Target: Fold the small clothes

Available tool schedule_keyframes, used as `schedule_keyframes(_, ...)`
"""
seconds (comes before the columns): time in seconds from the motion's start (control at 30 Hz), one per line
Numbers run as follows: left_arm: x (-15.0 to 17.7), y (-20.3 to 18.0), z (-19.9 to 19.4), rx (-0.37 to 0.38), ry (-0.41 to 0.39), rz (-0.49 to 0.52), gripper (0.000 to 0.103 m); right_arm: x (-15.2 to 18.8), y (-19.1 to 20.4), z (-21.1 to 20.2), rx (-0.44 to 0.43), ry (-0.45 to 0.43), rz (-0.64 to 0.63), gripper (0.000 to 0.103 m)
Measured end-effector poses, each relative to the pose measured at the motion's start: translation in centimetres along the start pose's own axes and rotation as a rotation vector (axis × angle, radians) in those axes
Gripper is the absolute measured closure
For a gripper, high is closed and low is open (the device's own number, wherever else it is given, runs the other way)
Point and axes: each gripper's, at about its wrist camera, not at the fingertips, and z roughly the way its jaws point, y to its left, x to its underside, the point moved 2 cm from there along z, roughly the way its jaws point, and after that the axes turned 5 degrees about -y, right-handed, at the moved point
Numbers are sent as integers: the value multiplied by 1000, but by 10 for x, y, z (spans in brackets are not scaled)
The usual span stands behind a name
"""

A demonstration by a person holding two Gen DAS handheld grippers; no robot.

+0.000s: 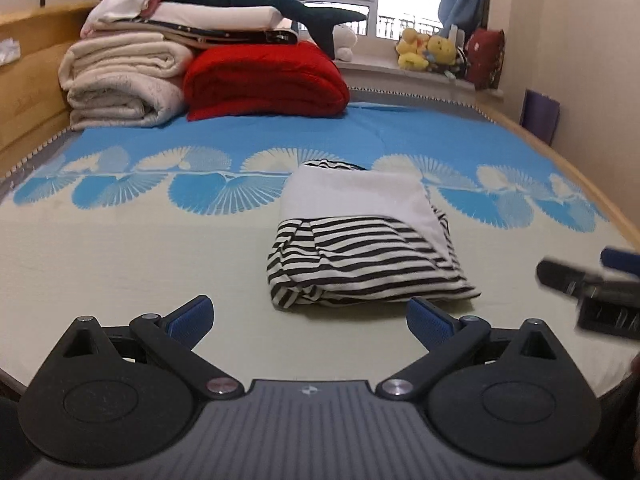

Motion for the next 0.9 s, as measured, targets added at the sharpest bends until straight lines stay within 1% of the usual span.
schedule_keyframes(0.13,3,0,7,22,43,-42,0,1,8,3,-4,4,5,6)
schedule_keyframes(0.27,1,-2,9,17,27,-49,0,1,10,11,-7,20,31,6)
schedule_keyframes(0.6,4,5,13,-9,40,-51,0,4,29,22,-29,27,-22,6)
schedule_keyframes(0.9,5,1,16,-4,48,-51,0,5,27,23,-27,31,-12,6)
